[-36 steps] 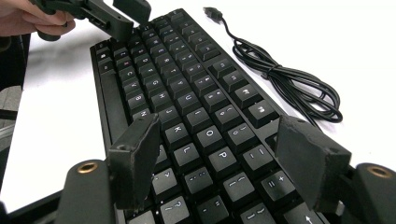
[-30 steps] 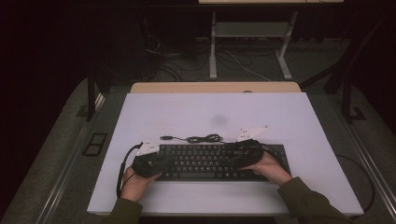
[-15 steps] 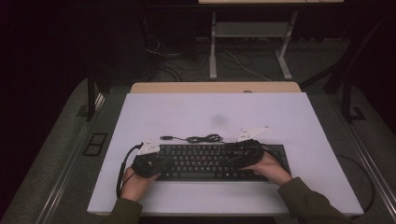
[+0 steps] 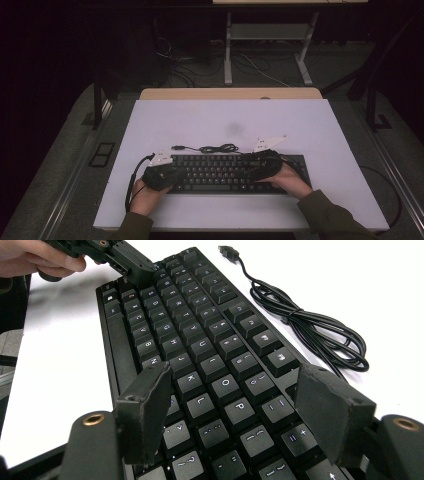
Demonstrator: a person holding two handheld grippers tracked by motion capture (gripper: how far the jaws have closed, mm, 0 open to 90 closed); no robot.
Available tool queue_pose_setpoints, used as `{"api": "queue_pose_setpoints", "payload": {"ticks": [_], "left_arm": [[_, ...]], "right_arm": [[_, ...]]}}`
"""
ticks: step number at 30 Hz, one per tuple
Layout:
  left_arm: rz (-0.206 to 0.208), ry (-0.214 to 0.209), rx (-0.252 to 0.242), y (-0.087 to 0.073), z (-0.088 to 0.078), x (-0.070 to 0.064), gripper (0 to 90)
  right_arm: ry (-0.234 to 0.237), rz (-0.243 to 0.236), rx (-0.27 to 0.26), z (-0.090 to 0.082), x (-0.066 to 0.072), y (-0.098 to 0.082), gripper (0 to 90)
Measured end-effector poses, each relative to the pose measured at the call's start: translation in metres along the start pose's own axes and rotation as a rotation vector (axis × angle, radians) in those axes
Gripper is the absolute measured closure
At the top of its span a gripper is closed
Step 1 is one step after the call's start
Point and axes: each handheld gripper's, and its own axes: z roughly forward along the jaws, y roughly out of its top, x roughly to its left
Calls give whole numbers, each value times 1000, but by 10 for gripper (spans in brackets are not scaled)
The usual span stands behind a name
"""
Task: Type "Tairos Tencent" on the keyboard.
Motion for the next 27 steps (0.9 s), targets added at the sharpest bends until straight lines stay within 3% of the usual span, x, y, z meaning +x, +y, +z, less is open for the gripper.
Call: {"api": "queue_pose_setpoints", "payload": {"ticks": [18,27], "left_arm": [[9,7,18,-1,1,0,893],[-10,-6,-23,1,-2,-1,872]], "right_arm": [[-2,4,1,1,0,0,304],[-3,5,-1,0,0,0,304]]}}
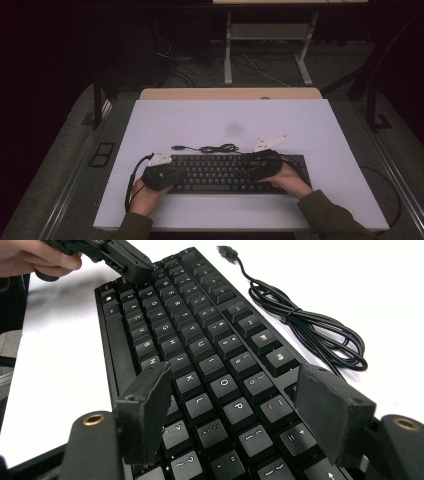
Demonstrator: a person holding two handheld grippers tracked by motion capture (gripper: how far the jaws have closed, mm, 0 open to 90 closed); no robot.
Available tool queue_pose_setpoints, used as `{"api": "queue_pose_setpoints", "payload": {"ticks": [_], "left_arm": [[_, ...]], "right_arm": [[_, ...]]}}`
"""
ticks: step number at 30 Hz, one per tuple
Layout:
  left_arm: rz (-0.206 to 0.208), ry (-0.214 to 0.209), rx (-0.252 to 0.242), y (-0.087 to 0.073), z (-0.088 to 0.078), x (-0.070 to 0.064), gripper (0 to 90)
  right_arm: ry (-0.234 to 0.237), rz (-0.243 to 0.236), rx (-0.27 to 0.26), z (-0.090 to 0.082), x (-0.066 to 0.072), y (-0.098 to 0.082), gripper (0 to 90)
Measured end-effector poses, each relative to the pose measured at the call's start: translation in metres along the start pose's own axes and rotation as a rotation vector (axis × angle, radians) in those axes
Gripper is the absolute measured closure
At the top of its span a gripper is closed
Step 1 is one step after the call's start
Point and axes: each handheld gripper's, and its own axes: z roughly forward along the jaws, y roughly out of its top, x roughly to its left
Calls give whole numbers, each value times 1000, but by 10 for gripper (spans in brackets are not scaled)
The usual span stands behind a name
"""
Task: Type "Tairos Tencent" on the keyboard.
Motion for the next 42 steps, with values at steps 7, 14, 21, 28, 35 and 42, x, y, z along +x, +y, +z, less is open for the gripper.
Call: {"api": "queue_pose_setpoints", "payload": {"ticks": [7,14,21,28,35,42], "left_arm": [[-2,-10,-13,1,-1,0,805],[3,-14,-21,2,0,-4,686],[18,-29,-18,3,2,-9,536],[12,-45,-27,5,7,-14,388],[23,-46,-34,6,10,-17,287],[22,-49,-32,7,13,-19,190]], "right_arm": [[-2,1,0,0,0,0,305],[-2,3,-3,0,0,0,307],[0,4,-1,3,1,2,321],[-8,18,-11,4,1,7,379],[-8,25,-10,5,0,10,500],[4,17,6,11,1,14,656]]}}
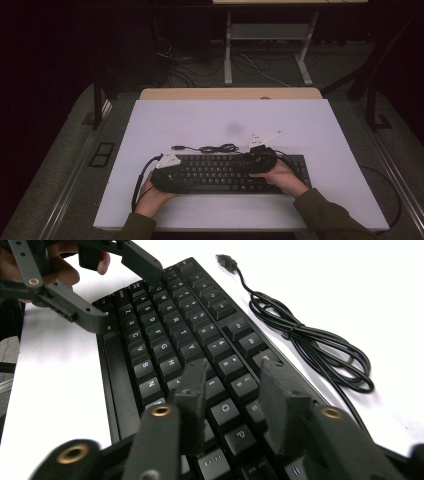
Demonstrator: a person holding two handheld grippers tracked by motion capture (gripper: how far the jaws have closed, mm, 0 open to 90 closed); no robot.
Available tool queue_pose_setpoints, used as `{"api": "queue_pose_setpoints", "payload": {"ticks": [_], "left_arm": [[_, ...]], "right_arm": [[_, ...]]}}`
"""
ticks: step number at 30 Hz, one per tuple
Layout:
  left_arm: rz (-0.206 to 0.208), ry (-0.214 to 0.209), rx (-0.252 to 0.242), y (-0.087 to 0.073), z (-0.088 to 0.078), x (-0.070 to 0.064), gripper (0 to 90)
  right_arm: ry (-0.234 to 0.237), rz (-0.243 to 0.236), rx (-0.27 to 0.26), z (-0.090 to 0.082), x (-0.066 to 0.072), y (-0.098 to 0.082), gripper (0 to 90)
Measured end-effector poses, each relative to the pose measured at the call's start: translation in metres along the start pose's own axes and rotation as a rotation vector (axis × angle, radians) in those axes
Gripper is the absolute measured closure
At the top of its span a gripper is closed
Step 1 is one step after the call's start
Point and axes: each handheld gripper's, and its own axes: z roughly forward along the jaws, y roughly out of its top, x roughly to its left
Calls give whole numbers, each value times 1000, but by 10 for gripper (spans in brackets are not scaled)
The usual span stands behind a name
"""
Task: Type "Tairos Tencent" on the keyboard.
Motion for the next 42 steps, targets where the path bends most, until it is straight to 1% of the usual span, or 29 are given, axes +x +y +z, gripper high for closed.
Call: {"api": "queue_pose_setpoints", "payload": {"ticks": [2,4,10,15,17,23,25,29,38,42], "left_arm": [[5,-3,1,0,1,0,171],[0,-2,1,1,2,-1,161],[6,-5,-1,1,2,-1,146],[5,-8,-7,1,2,0,140],[7,-7,-12,1,3,0,135],[13,1,-18,1,4,-2,118],[10,7,-19,1,4,-3,90],[3,21,-15,2,6,-3,6],[3,22,-10,1,6,-3,0],[5,19,-9,1,6,-2,0]], "right_arm": [[7,-6,6,3,1,2,683],[13,-8,11,6,2,4,708],[23,-11,24,13,2,7,777],[26,-6,17,15,1,6,866],[25,-9,14,16,2,6,884],[23,-24,29,21,5,6,890],[20,-24,35,22,6,5,890],[17,-25,52,25,6,4,890],[11,-35,80,30,8,3,890],[11,-39,83,30,8,3,890]]}}
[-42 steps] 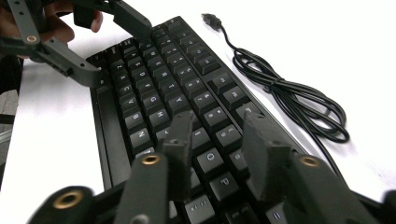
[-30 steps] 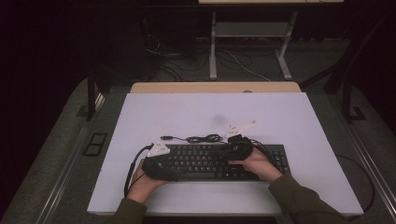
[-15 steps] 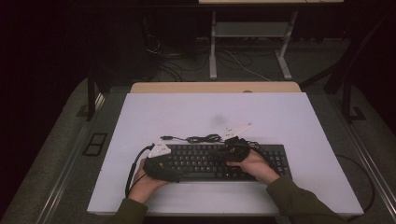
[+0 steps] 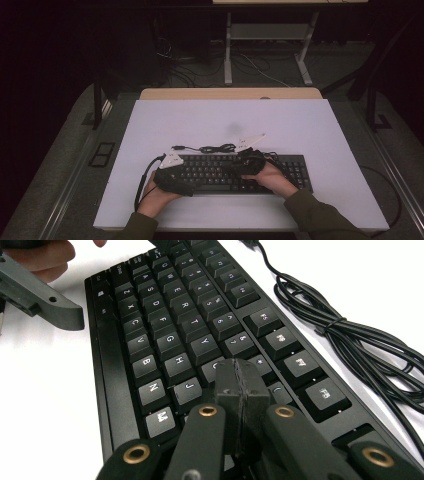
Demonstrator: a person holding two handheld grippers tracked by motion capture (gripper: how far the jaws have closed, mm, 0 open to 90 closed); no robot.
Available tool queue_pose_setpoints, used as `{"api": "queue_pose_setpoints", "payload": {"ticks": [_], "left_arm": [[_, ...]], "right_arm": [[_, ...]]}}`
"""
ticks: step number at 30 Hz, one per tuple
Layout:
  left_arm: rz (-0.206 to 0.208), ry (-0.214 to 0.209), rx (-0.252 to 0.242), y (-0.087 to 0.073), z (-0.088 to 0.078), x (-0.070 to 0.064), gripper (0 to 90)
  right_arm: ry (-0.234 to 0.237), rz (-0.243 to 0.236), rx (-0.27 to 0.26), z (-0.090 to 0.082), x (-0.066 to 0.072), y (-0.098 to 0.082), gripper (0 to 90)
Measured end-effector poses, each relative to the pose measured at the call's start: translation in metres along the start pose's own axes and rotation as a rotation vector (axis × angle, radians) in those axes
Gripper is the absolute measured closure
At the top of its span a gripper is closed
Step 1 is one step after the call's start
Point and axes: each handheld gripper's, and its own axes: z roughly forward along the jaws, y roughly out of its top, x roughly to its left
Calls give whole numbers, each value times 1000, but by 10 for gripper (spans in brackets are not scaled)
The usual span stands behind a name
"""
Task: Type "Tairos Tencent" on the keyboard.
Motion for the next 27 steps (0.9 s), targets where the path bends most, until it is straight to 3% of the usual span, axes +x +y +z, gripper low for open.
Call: {"api": "queue_pose_setpoints", "payload": {"ticks": [9,19,27], "left_arm": [[2,1,3,0,0,0,0],[2,1,2,0,-1,2,1],[6,7,-4,0,-2,2,29]], "right_arm": [[-3,-6,16,1,0,0,890],[-9,4,-13,-4,-1,0,870],[-7,17,-38,-7,-1,0,715]]}}
